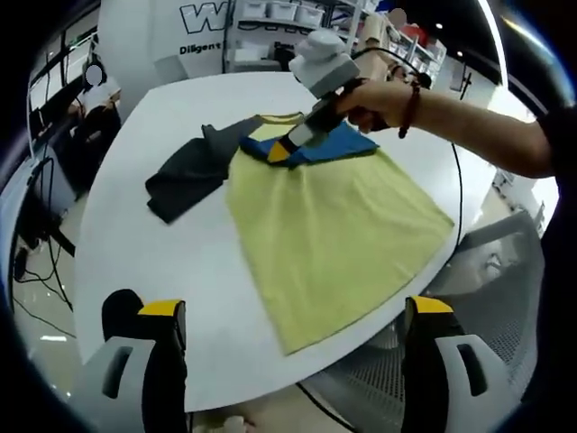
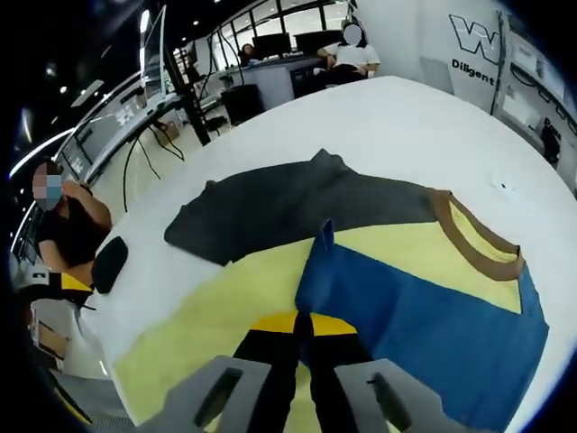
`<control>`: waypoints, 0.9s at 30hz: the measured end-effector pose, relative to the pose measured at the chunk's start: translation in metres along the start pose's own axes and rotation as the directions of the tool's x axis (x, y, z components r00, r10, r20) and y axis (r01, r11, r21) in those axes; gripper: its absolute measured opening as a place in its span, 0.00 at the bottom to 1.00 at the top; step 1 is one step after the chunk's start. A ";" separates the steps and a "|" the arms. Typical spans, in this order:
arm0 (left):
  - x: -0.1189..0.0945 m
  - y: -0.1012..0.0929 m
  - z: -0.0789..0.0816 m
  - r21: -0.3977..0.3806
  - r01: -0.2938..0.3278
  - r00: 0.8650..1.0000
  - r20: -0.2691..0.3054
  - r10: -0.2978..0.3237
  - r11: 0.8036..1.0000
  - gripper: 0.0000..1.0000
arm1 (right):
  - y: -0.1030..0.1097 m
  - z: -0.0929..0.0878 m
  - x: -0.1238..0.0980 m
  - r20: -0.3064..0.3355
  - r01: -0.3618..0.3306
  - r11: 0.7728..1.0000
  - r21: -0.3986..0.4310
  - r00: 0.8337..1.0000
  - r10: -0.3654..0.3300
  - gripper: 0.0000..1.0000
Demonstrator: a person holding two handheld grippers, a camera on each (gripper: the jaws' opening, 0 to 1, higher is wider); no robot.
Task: Fold the garment on the visible template until the final outline fits inside the template.
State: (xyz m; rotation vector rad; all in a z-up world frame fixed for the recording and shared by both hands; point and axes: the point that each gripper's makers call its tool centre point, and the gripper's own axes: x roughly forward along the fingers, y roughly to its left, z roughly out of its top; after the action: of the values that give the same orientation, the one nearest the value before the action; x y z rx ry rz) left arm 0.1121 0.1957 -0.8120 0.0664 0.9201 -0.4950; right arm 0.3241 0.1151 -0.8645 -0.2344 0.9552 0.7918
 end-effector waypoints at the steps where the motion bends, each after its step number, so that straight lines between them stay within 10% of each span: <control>1: 0.000 0.000 0.000 0.001 -0.001 1.000 -0.001 0.001 1.000 0.99 | 0.000 0.000 0.000 0.003 -0.001 1.000 0.002 1.000 0.001 0.00; 16: 0.006 -0.004 0.007 0.020 0.017 1.000 0.002 -0.017 1.000 0.99 | 0.028 0.004 -0.005 0.072 -0.134 0.991 -0.009 0.988 0.134 0.00; 27: 0.006 -0.006 0.009 0.031 0.022 1.000 0.001 -0.022 0.999 0.99 | 0.026 0.013 -0.033 0.134 -0.125 0.992 -0.022 0.983 0.127 0.18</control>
State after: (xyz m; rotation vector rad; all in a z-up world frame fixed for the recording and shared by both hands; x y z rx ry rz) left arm 0.1187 0.1859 -0.8102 0.0840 0.9126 -0.5296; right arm 0.3035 0.1233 -0.8267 -0.1311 0.8431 0.9194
